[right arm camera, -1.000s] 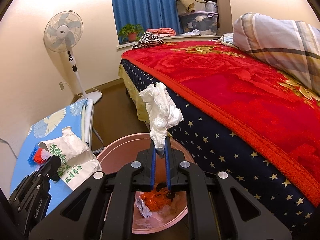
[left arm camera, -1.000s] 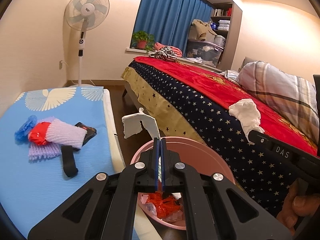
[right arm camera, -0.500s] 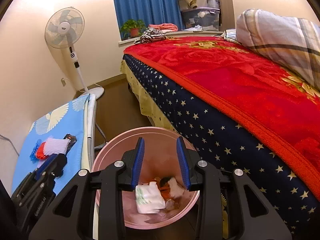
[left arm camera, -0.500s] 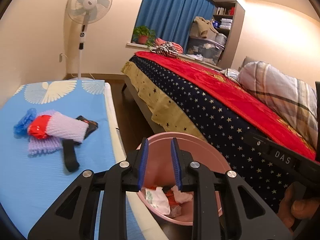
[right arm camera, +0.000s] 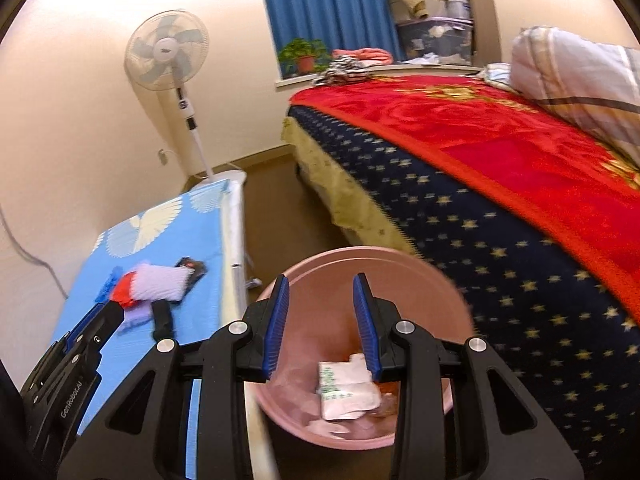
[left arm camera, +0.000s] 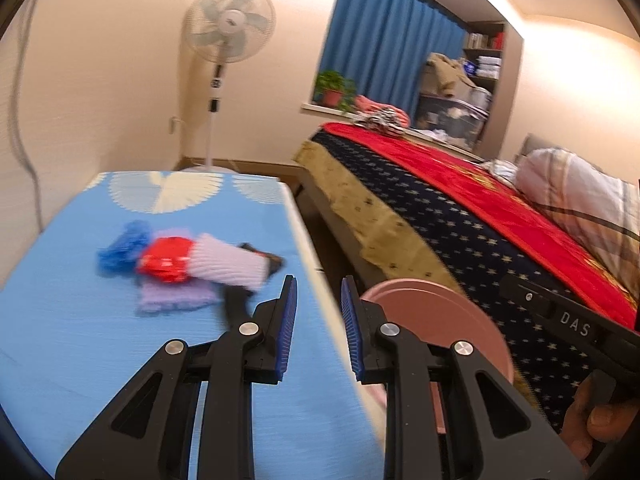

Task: Collect trash
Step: 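Grasp the black elastic strap with the right gripper while the left gripper grasps the red plastic bag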

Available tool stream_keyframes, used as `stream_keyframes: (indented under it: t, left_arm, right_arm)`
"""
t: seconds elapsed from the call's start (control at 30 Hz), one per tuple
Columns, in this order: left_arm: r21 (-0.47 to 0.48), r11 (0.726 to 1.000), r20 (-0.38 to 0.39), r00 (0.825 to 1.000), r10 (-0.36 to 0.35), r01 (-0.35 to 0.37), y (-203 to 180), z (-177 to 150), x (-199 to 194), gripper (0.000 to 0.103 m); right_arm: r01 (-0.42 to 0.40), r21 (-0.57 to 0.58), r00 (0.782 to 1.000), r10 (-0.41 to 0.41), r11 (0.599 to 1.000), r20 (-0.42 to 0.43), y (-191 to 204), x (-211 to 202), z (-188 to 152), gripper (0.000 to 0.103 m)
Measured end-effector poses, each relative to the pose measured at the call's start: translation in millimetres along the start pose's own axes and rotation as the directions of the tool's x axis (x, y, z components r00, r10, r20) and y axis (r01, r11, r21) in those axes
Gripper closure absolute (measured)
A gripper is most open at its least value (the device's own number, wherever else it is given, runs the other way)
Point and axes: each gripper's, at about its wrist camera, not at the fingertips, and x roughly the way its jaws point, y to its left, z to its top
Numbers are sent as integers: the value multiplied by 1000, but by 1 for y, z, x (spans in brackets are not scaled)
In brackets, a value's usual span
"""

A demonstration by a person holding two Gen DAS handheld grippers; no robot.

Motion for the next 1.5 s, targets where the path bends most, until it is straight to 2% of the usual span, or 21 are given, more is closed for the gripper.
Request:
stream_keyframes:
  t: [0.33, 0.5, 0.7, 0.77, 1.0, 1.1, 1.3, 1.43, 1.5]
  left_arm:
    - [-66, 986, -8, 988, 152, -152, 63, -2, 1, 80]
    - [-85, 979, -31, 983, 182, -184, 88, -5, 8, 80]
    - [-130, 969, -56, 977, 206, -211, 111, -6, 19, 80]
    - [-137, 965, -64, 975, 215, -222, 117, -6, 25, 80]
    - [-169, 960, -77, 974, 212, -223, 132, -3, 43, 80]
    - [-197, 957, -83, 976, 199, -212, 139, -2, 53, 80]
    - [-251, 950, -84, 982, 170, -186, 148, 6, 69, 79]
    - [-304, 936, -91, 983, 157, -178, 157, 8, 80, 67]
    - [-333, 928, -108, 985, 136, -165, 160, 8, 86, 64]
  right_arm:
    - [-148, -71, 988, 146, 986, -41, 68, 36, -13, 69]
    - [-224, -117, 973, 217, 967, -74, 102, 57, -22, 69]
    - [-288, -130, 951, 268, 949, -153, 131, 88, -39, 69]
    - [-294, -139, 947, 268, 946, -180, 140, 99, -45, 64]
    - [-313, -160, 926, 263, 936, -273, 153, 127, -60, 61]
    - [-322, -168, 912, 257, 932, -319, 158, 137, -64, 77]
    - [-317, -179, 920, 257, 931, -295, 159, 134, -63, 79]
    - [-325, -151, 917, 273, 933, -290, 155, 133, -62, 79]
    - [-330, -140, 915, 280, 933, -291, 153, 134, -62, 79]
